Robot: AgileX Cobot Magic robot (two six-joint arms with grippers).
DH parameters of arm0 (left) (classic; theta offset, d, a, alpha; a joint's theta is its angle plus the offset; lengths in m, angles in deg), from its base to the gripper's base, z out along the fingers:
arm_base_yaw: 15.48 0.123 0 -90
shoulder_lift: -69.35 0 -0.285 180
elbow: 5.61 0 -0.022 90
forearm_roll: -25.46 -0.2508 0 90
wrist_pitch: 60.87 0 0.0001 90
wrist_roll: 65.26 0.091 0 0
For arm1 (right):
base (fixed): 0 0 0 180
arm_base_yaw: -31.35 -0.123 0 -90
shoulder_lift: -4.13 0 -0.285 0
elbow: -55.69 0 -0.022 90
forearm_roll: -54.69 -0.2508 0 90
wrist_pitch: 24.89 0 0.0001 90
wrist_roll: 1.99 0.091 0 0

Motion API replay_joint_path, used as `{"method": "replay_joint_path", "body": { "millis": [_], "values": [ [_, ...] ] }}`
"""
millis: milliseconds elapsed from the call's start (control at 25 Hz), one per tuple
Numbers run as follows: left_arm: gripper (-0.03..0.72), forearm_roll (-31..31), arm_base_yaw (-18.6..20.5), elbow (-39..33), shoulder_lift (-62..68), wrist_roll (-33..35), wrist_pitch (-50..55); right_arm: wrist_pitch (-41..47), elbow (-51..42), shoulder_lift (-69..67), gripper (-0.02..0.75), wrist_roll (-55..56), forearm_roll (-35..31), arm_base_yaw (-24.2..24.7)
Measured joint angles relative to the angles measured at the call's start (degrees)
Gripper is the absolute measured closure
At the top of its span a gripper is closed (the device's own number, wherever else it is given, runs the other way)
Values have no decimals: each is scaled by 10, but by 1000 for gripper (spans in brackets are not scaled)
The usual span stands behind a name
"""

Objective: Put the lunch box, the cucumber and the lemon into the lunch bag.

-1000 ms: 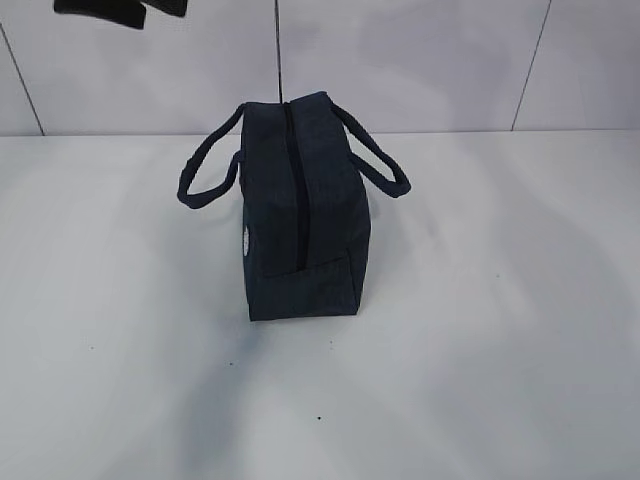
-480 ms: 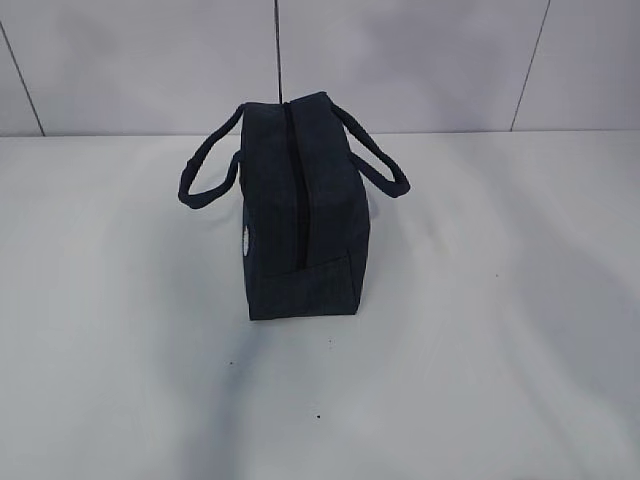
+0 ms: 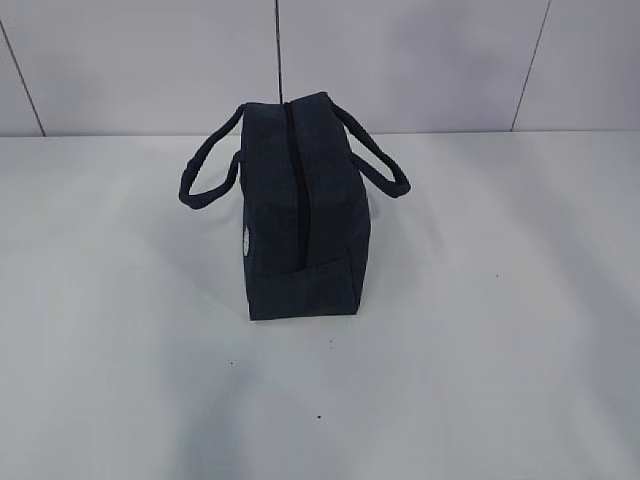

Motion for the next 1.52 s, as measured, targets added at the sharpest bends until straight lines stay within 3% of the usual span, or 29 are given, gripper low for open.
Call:
{"method": "replay_joint_path", "body": {
  "millis": [160,400,680,920,1200,1520],
  "values": [
    [323,0,0,-78,-77,-21,-6,0,-116,121,432,1,12,0],
    [359,-23,-1,-275,-232,-31,-76,-68,-359,336,433,-3,15,0],
    [368,-67,-1,-412,-387,-48,-53,-64,-584,521,433,-4,15,0],
    [377,-114,-1,-507,-499,-66,-11,-3,-693,621,433,-4,16,0],
    [378,-154,-1,-597,-614,-73,15,0,-796,682,365,-4,22,0],
    [378,-193,-1,-666,-699,-82,15,-3,-906,703,355,-4,73,0]
  ]
}}
